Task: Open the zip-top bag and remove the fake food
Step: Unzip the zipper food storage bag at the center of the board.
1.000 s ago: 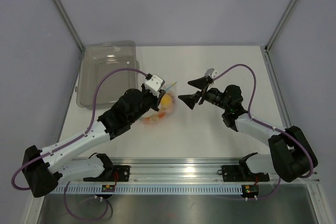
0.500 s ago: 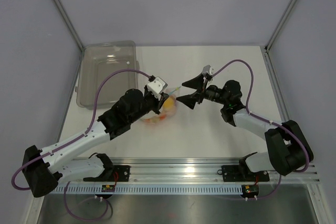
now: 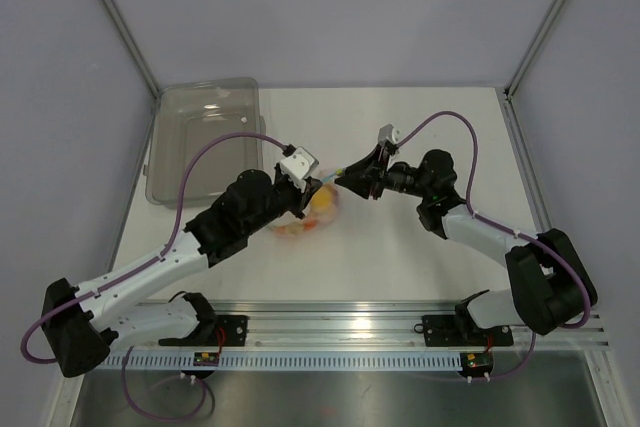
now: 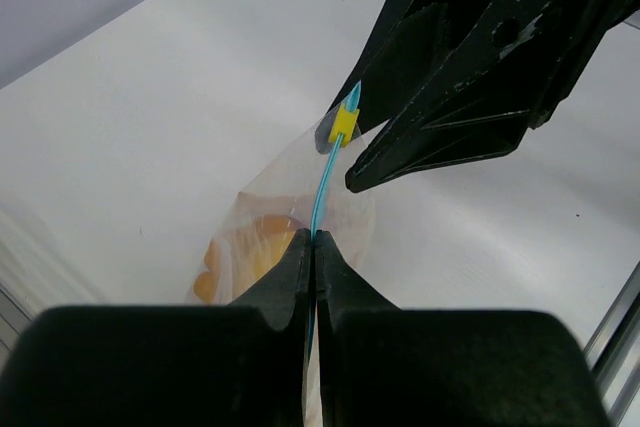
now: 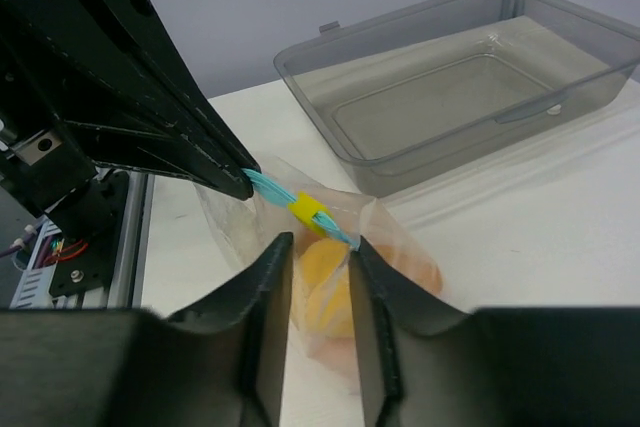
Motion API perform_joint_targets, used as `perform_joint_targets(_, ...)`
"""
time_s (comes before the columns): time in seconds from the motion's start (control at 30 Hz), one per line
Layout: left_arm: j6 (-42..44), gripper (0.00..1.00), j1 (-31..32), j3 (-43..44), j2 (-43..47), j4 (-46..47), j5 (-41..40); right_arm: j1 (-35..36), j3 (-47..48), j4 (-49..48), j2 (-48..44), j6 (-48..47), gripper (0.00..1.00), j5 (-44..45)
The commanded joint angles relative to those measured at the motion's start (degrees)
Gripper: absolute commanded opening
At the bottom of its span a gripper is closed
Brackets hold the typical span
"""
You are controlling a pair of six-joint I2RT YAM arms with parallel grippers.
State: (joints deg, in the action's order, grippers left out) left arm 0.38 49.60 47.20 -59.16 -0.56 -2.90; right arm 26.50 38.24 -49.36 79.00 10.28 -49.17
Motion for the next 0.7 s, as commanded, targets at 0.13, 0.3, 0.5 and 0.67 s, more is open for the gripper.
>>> perform_joint_targets(0.13,-2.0,0.0,-0.2,1.4,1.2,1.8,-4.0,1.7,2.3,2.6,-0.5,-2.9,0.11,-0.1)
perform_joint_targets(0.3,-2.1,0.04,-0.2,1.2,1.5,2.0,-4.8,2.8,2.9,5.5,-1.0,-3.3,0.0,2.2)
perform_joint_targets(0.5,-1.8,0.72,-0.2,-0.2,3.2,4.9,-3.3,4.1,3.9,9.4,-2.0,-4.1,0.0,4.0)
perform_joint_targets(0.67,-1.1,0.75,-0.2,-0.1,3.0,6.0,-0.4,4.3,4.0,10.2,-2.5,-3.5,0.0,3.4)
